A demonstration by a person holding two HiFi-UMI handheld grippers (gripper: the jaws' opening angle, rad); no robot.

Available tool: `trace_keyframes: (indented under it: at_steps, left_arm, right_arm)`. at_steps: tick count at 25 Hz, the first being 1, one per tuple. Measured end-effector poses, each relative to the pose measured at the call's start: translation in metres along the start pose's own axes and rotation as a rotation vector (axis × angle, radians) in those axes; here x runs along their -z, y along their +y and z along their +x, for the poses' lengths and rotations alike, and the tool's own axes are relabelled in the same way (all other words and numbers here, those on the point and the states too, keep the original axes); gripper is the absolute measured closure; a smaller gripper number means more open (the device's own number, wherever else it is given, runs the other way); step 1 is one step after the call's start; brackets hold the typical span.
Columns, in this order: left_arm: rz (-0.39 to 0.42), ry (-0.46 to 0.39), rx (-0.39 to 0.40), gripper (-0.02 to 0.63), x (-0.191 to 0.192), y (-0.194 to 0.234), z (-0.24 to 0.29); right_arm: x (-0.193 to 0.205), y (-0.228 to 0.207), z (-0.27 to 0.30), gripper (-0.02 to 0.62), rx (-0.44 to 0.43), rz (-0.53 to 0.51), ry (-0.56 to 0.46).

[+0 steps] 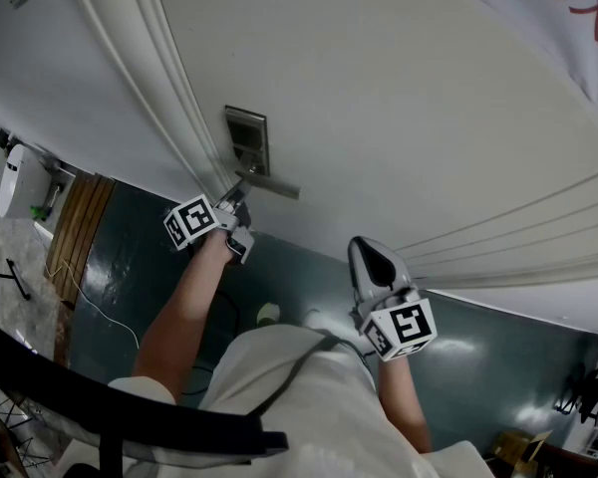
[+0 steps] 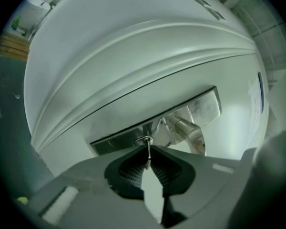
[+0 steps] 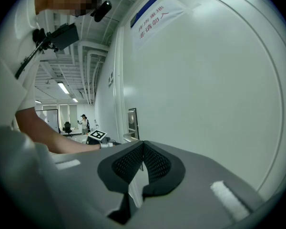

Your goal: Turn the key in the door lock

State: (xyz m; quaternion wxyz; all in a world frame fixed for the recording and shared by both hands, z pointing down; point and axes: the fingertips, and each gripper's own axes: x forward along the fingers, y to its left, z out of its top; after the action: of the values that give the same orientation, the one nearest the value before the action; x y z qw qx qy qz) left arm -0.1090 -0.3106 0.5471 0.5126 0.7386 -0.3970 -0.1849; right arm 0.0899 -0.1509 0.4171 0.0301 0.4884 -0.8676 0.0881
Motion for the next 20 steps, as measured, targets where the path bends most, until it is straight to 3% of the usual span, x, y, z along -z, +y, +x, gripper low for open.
trace_keyframes:
  at_steps: [4,11,13,20]
  left_arm:
    - [-0.18,-0.026,0.091,0.577,0.001,0.0002,0.0003]
    - [-0.325,-0.011,0.181,0.569,0.0018,-0.0035,0.0002]
    - [-0.336,-0.003,0.19,0.568,0.0018,-0.0027,0.0005]
    - [-0.257,-0.016,0.14,0.566,-0.0018,0.0008,0.0012]
  right_arm:
    - [0.0001,0.0005,-0.0002,0.588,0.004,-0.003,-0.002]
    - [0.0,-0.0023,-0.002,0.588,0.018,0.006,-0.007]
    - [-0.0001,-0.0014,-0.0014,0.588,0.017,0.007,-0.007]
    - [-0.0019,-0.003,0.0007,0.588,0.007,0.007,-0.013]
